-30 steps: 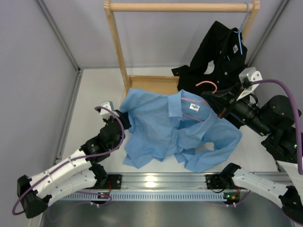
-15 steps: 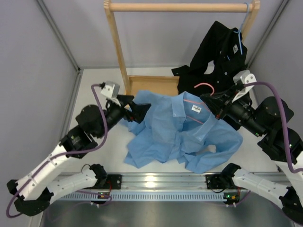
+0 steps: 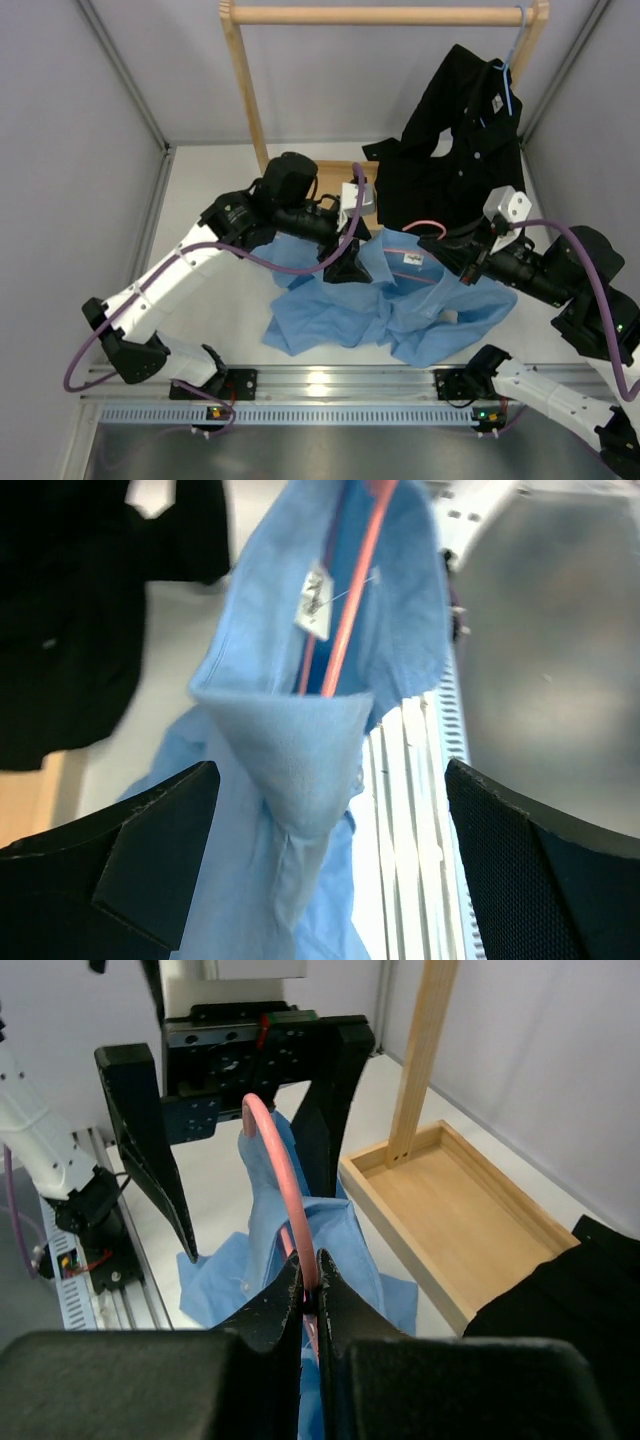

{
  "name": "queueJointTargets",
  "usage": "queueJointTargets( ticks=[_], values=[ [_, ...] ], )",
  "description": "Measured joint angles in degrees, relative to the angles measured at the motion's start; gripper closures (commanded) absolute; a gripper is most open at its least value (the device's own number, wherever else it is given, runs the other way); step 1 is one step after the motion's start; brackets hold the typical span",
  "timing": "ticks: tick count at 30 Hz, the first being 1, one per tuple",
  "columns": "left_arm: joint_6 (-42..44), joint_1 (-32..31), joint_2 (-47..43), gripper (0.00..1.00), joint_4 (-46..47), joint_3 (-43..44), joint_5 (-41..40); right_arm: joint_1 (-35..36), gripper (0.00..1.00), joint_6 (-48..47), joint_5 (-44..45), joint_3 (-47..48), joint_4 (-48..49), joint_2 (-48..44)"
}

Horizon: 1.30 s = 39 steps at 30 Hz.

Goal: Place the shirt on the hanger

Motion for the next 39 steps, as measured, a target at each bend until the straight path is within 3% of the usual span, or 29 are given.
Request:
queueJointTargets(
  ticks=[6,12,20,21,23,31,39],
  values=[
    [3.2,0.0,5.4,0.02,-3.0,4.9,10.9,0.0,1.00,-2.4,-3.7,-0.7,-0.9,-0.2],
    [3.9,0.0,8.0,0.07,-4.4,4.9,14.8,0.0,1.00,-3.6,-4.9,-0.7,-0.9,-0.2],
    [3.5,0.0,11.0,0.14,-4.8,5.0,13.9,0.0,1.00,-4.2,-5.6,-0.7,-0.9,0.3],
    [3.3,0.0,11.3,0.25,-4.8,5.2,13.5,0.0,1.00,-4.2,-5.7,-0.7,-0.9,0.4],
    [2.8,0.1,11.8,0.38,-4.9,5.2,13.2,0.0,1.00,-4.2,-5.6,-0.7,-0.9,0.4],
    [2.8,0.3,10.6,0.44,-4.4,5.1,11.9,0.0,1.00,-4.6,-1.8,-0.9,-0.9,0.5],
    [-0.1,0.4,1.5,0.44,3.3,-0.1,11.6,0.0,1.00,-4.3,1.3,-1.6,-0.7,2.5]
  ],
)
